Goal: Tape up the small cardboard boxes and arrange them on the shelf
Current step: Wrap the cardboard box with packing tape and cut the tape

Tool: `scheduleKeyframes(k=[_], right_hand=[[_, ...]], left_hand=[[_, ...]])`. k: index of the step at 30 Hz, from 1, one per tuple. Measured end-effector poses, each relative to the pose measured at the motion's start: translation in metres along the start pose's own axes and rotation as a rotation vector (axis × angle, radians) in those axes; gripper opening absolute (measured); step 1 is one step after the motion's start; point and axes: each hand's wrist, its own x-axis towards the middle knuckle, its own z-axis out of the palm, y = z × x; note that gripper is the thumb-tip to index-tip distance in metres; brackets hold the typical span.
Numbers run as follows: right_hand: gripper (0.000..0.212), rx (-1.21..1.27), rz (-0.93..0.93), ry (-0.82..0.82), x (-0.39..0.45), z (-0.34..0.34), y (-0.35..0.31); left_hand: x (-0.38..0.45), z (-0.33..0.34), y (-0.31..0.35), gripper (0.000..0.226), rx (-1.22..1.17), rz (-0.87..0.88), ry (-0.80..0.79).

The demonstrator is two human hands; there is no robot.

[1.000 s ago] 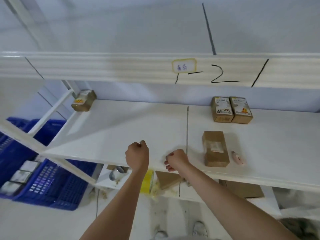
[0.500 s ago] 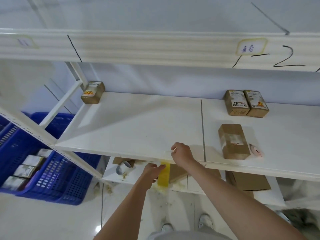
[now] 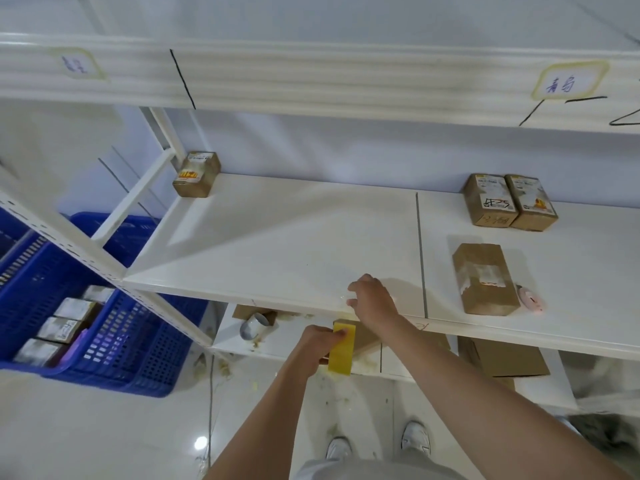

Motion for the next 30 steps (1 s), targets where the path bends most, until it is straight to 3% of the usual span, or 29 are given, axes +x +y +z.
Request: scheduleKeyframes(k=[7,12,24,30], right_hand=[[0.020,0.012,0.069,0.013,0.006,0.005,-0.015],[0.034,0.030,0.102,-0.025,0.009,-0.002,-0.014],[0.030,-0.034,0.025,-0.051,-0.007,-0.008,-0.027],[0.029,-0.018,0.009,-0.003,-0.019,-0.021,-0.043]], left_hand=[[-0.002,0.000,0.001,0.053,-0.013,-0.012,0.013],[-0.001,0.001,0.000,0.054,-0.019,-0.023,0.027],[-0.006,0.001,0.016,0.051,0.044,-0.046,0.093],[-0.014,-0.007,0.020,0.036,0.136,-0.047,0.061]])
